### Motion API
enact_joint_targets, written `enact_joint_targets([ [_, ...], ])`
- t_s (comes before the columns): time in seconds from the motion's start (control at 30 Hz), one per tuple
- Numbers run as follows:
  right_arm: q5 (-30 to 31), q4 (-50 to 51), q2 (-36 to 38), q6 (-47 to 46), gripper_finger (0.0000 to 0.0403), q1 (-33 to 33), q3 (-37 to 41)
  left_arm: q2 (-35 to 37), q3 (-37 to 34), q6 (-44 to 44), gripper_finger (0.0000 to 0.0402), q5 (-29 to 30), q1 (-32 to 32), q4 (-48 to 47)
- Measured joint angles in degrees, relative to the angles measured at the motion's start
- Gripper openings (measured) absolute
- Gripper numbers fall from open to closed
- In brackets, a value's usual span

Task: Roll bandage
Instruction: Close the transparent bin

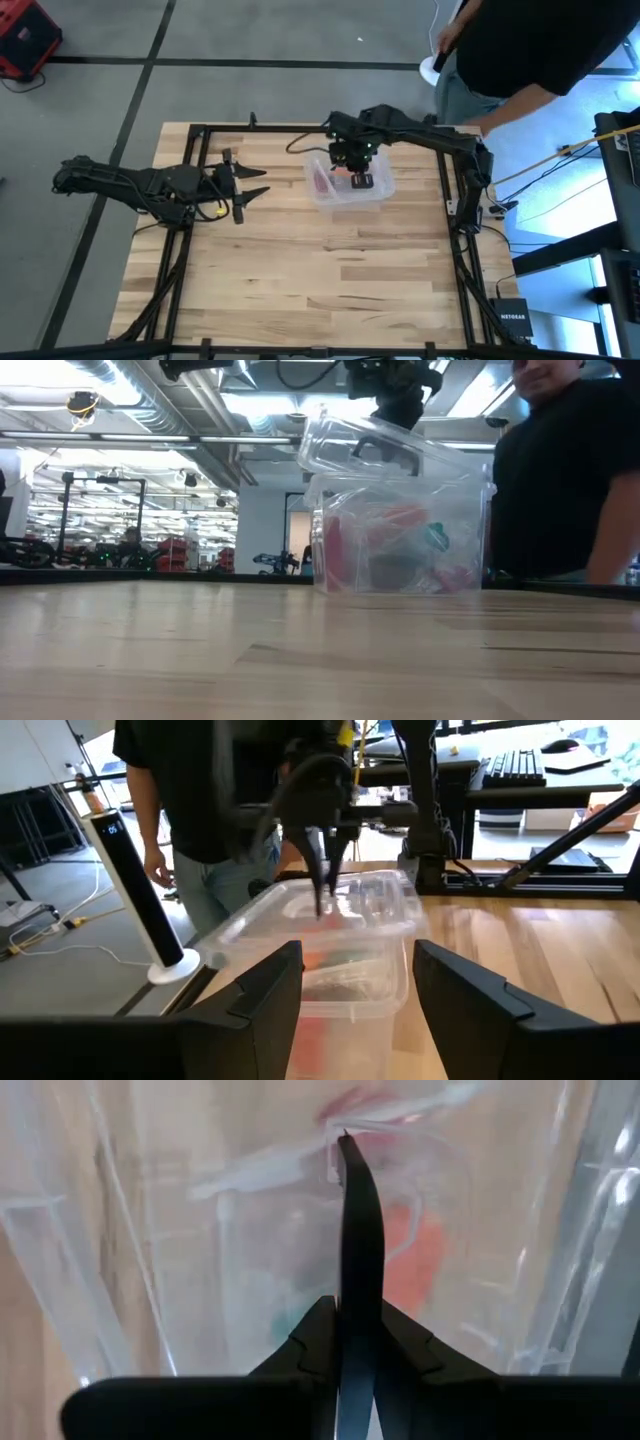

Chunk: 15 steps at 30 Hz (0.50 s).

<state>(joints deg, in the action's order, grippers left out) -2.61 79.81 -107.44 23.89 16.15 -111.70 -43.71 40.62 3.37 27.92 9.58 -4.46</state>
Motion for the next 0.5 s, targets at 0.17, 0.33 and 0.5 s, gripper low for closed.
enact_joint_targets([
  [0.17,0.5,0.6,-1.1,-2.9,0.0040,-2.4,0.0,0.0,0.0,0.8,0.0184,0.0,0.0,0.0],
  [0.33,2.5,-0.7,-1.1,-7.8,0.0040,-3.2,0.0,-0.5,0.0,1.5,0.0184,0.0,0.0,0.0],
  [0.5,3.1,2.7,-1.1,-12.9,0.0041,-3.1,0.0,-1.3,0.0,1.5,0.0184,0.0,0.0,0.0],
])
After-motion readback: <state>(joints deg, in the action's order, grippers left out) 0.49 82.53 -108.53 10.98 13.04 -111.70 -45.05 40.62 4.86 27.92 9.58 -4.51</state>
